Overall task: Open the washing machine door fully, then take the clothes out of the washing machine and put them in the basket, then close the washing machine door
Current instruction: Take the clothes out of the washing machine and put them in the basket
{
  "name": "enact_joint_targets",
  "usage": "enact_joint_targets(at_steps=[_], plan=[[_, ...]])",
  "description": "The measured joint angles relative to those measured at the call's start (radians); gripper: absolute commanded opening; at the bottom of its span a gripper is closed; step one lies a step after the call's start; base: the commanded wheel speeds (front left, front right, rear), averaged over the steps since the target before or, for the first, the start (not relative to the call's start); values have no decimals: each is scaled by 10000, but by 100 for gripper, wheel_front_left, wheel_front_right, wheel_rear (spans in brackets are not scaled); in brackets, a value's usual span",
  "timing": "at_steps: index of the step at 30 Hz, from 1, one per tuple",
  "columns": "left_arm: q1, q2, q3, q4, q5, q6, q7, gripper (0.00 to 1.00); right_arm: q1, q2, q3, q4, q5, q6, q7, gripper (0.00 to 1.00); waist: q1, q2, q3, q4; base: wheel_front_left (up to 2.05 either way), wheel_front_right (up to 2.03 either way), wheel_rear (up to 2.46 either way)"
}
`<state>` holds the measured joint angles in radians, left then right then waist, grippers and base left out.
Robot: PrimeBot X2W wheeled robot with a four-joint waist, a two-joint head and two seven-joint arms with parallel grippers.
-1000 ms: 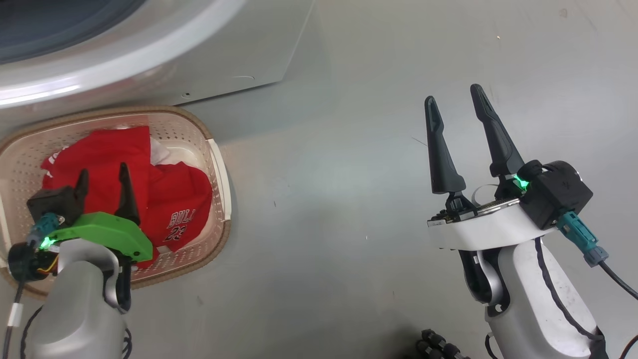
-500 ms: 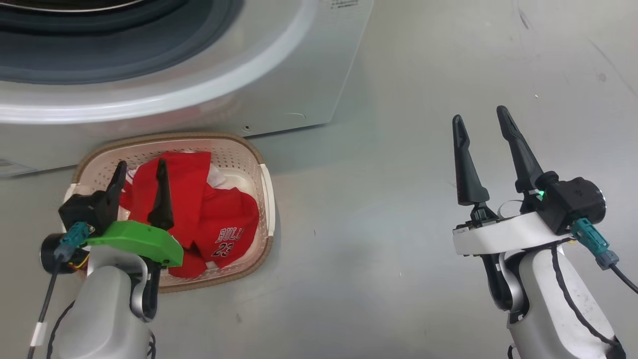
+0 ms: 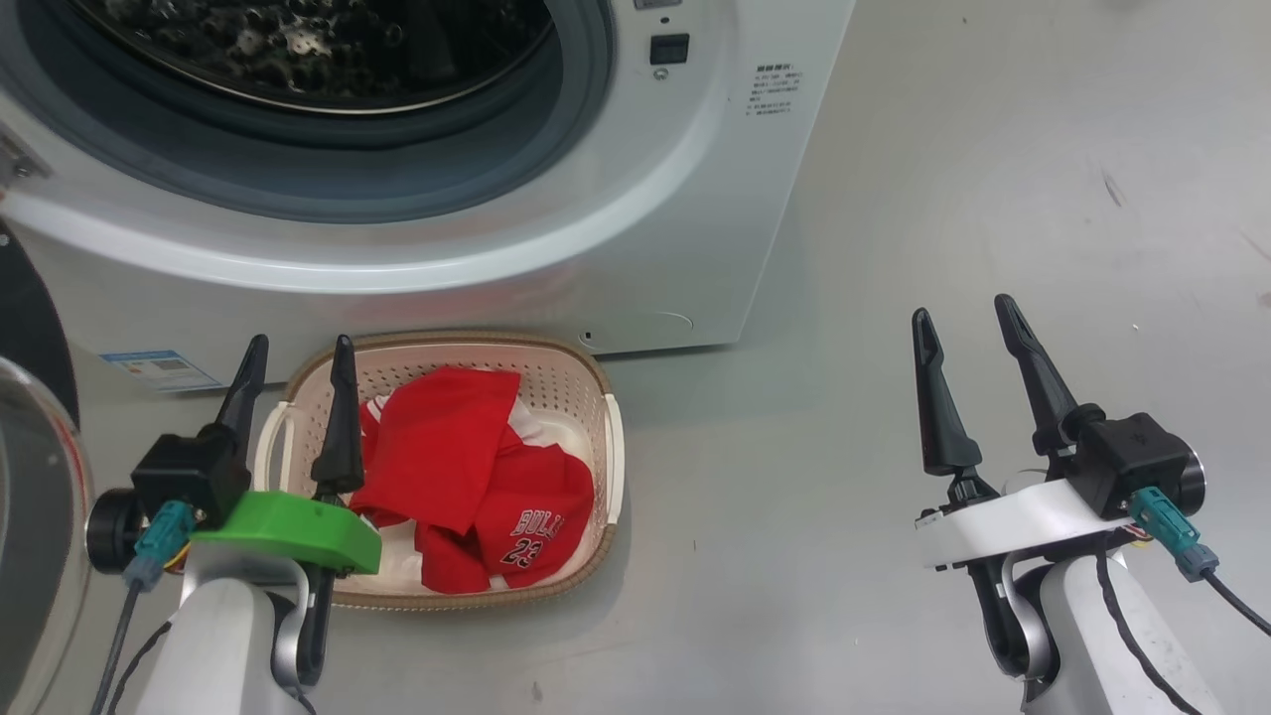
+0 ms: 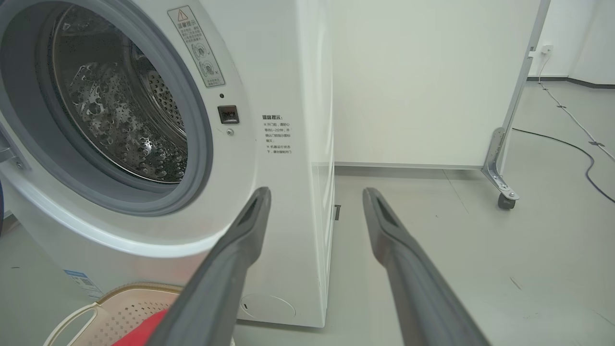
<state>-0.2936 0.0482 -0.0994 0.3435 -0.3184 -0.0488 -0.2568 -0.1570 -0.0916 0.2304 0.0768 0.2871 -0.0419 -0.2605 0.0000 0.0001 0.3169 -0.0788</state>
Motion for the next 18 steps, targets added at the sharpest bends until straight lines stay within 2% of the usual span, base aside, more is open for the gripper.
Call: enact_joint_targets(at_steps=[18], plan=[[2392, 0, -307, -1476, 316, 263, 0, 100, 1382, 130, 35, 174, 2, 84, 2, 100, 0, 0, -1956, 652, 0, 0, 0]])
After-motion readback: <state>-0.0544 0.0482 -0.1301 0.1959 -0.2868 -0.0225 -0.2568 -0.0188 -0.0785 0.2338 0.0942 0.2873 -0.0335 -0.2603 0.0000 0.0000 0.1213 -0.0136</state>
